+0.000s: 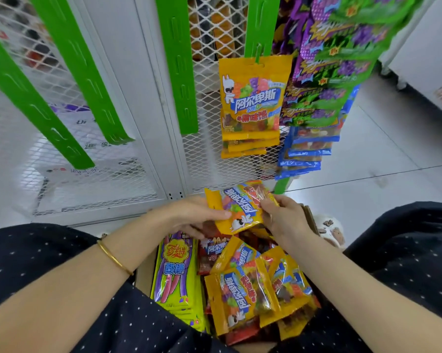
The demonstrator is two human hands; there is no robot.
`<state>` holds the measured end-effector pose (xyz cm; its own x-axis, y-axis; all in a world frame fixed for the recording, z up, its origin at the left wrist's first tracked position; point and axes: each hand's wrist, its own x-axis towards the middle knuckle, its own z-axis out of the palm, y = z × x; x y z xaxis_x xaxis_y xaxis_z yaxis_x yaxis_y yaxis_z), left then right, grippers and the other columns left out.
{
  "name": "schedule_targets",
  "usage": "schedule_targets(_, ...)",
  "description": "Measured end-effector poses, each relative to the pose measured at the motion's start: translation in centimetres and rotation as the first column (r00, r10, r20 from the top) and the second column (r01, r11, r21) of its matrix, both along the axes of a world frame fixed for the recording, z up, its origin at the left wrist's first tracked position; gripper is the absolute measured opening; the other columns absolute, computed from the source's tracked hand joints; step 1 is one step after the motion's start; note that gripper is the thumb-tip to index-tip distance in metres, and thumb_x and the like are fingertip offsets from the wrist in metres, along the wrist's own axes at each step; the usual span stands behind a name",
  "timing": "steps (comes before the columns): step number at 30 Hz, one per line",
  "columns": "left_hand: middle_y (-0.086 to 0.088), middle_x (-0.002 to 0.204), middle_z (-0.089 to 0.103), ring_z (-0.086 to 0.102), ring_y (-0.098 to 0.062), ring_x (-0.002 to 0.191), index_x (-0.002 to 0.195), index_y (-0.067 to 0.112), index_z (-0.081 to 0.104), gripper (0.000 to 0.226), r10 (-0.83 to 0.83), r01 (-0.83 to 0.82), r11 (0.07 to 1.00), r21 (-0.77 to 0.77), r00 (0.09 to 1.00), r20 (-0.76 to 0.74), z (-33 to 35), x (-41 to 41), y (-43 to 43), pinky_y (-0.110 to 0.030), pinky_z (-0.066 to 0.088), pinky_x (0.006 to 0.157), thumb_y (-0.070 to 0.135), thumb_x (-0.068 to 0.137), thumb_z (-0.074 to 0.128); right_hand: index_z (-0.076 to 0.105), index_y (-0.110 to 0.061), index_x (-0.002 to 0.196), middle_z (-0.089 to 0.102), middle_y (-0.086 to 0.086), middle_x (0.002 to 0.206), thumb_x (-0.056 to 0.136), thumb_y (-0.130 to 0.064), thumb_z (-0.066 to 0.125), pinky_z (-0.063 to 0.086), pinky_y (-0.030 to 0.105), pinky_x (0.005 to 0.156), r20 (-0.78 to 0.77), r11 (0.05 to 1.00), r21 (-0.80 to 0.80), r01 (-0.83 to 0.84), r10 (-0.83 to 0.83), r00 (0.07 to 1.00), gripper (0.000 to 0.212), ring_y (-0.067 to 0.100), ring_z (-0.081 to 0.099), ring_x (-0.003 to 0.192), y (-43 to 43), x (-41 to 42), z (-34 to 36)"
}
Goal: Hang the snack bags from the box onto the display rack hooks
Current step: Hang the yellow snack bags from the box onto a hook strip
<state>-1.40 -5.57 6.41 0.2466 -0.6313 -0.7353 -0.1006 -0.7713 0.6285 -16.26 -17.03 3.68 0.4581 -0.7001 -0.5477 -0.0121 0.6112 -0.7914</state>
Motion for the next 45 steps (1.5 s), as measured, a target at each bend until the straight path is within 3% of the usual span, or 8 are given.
schedule_targets(5,-0.018,0.087,0.059,0.055,-0.021,0.075,0.088,0.006,0.051,0.010,0.183,-0.032,0.911,-0.412,0.925,0.332,1.8,-0.9,-2.2,-0.029,0.041,0.063,0.006,0.087,0.061,0.047,0.000,0.121,0.059,0.014,0.106,0.083,-0.009,0.069,0.053,0.042,0.085,-0.236,0.968,-0.171,-0.181,0.139,0.962,0.045,0.027,0.062,0.093,-0.2,-0.8,1.1)
schedule_targets(8,-0.011,0.090,0.060,0.054,-0.019,0.079,0.086,0.012,0.052,0.009,0.108,0.220,0.871,-0.438,0.785,0.610,4.7,-0.5,-3.5,-0.030,0.039,0.066,0.012,0.087,0.061,0.035,-0.014,0.140,0.043,0.003,0.137,0.083,-0.024,0.069,0.040,0.039,0.104,-0.450,0.711,-0.598,-0.370,0.084,0.889,0.067,0.019,0.044,0.125,-2.1,-0.1,3.8)
schedule_targets(12,-0.001,0.090,0.061,0.057,-0.018,0.085,0.083,0.022,0.051,0.011,0.091,0.431,0.797,-0.423,0.607,0.790,9.2,0.2,-5.7,-0.038,0.046,0.075,0.021,0.086,0.062,0.060,-0.020,0.114,0.063,-0.004,0.108,0.086,-0.022,0.065,0.046,0.018,0.081,-0.348,0.442,-0.786,-0.432,0.261,0.900,0.029,0.002,0.060,0.097,-4.7,2.1,9.7)
schedule_targets(15,-0.002,0.091,0.060,0.059,-0.020,0.088,0.087,0.018,0.057,0.009,0.153,0.420,0.760,-0.496,0.627,0.764,12.2,1.9,-7.7,-0.038,0.047,0.078,0.016,0.084,0.065,0.062,-0.020,0.077,0.065,0.006,0.076,0.086,-0.016,0.065,0.049,0.022,0.064,-0.236,0.442,-0.826,-0.348,0.290,0.928,0.010,0.011,0.063,0.067,-6.5,3.4,12.9)
schedule_targets(20,0.000,0.111,0.052,0.053,-0.011,0.098,0.127,0.009,0.045,0.046,0.518,0.137,0.581,-0.803,0.699,0.494,17.5,4.0,-11.4,-0.023,0.044,0.085,0.024,0.088,0.063,0.058,-0.025,0.076,0.056,-0.010,0.065,0.090,-0.014,0.059,0.044,0.014,0.058,-0.123,0.335,-0.923,-0.189,0.207,0.971,0.017,-0.004,0.052,0.057,-8.8,5.8,16.4)
schedule_targets(29,-0.026,0.090,0.064,0.056,-0.025,0.070,0.095,-0.006,0.061,0.039,0.573,0.068,0.552,-0.831,0.693,0.437,20.1,4.7,-14.2,-0.048,0.050,0.078,0.033,0.091,0.056,0.063,-0.006,0.086,0.060,0.003,0.072,0.092,-0.015,0.055,0.042,0.034,0.064,-0.016,0.019,-1.000,-0.015,-0.073,0.997,0.014,0.020,0.054,0.070,-9.9,9.3,19.1)
schedule_targets(34,-0.011,0.091,0.069,0.065,-0.024,0.085,0.095,0.008,0.065,0.029,0.547,0.054,0.588,-0.807,0.709,0.446,20.6,4.7,-13.9,-0.042,0.052,0.084,0.036,0.091,0.057,0.056,-0.005,0.089,0.061,0.008,0.074,0.095,-0.017,0.050,0.046,0.043,0.063,-0.050,-0.100,-0.993,-0.062,-0.118,0.992,0.015,0.025,0.056,0.068,-10.0,10.4,19.3)
schedule_targets(45,-0.021,0.092,0.067,0.063,-0.025,0.078,0.097,-0.005,0.064,0.053,0.520,0.010,0.631,-0.776,0.737,0.432,20.7,4.8,-13.5,-0.046,0.051,0.085,0.046,0.088,0.057,0.043,-0.008,0.095,0.051,0.002,0.071,0.097,-0.018,0.046,0.039,0.038,0.057,-0.212,-0.024,-0.976,-0.214,-0.080,0.974,0.011,0.022,0.047,0.063,-9.8,9.6,18.9)
